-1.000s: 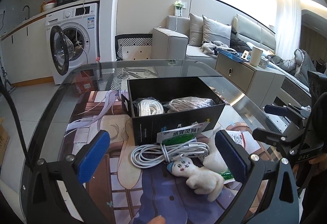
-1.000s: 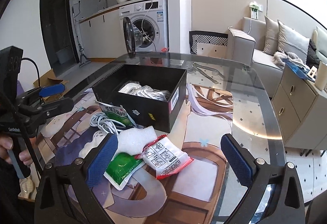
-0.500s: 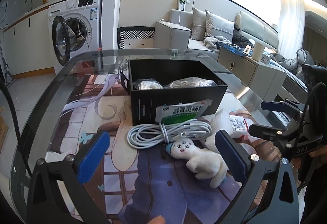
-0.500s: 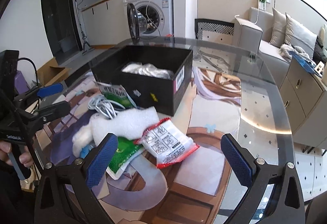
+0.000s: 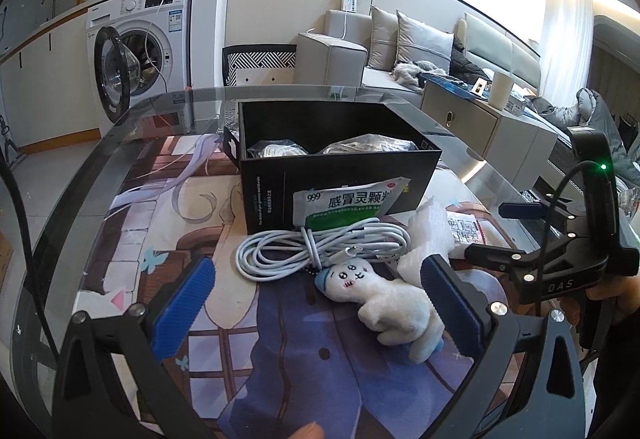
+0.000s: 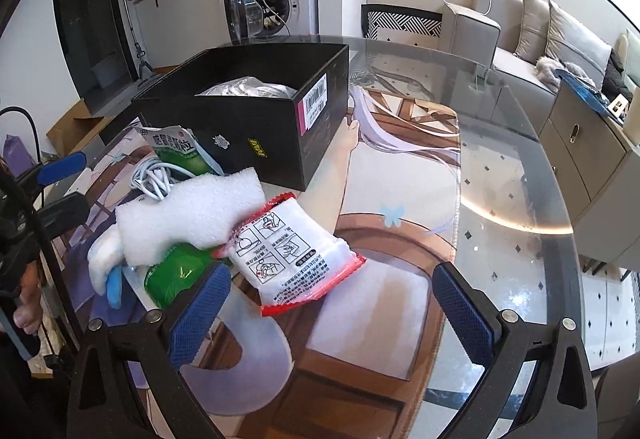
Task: Organize soft objects
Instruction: 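Grasp the red-edged snack packet with the right gripper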
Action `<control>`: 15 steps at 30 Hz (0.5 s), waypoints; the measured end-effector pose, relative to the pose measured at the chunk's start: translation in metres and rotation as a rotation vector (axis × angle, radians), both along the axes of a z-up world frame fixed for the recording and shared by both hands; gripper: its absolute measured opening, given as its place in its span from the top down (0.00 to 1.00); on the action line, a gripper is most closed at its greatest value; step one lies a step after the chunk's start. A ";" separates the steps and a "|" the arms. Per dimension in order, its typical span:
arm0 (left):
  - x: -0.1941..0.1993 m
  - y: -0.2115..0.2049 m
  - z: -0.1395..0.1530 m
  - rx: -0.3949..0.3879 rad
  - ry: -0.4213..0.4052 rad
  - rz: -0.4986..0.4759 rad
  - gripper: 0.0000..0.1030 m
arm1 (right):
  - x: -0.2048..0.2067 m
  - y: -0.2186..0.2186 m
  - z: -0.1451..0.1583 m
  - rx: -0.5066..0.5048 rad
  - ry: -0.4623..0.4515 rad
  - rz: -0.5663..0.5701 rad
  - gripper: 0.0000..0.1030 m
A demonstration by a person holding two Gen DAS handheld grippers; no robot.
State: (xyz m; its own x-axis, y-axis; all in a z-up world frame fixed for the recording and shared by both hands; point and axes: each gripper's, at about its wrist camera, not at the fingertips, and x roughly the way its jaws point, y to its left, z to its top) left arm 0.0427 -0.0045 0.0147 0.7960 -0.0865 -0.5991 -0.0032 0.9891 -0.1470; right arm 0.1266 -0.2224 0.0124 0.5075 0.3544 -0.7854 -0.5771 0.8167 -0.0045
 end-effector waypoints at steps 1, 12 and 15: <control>0.000 0.000 0.000 0.001 0.002 -0.003 0.00 | 0.000 0.002 -0.001 -0.007 -0.004 -0.002 0.01; 0.002 -0.002 -0.003 -0.005 0.013 -0.015 0.00 | 0.009 0.015 -0.012 -0.023 0.004 -0.036 0.01; 0.003 -0.003 -0.004 -0.002 0.016 -0.017 0.00 | 0.012 0.015 -0.013 -0.024 0.003 -0.043 0.01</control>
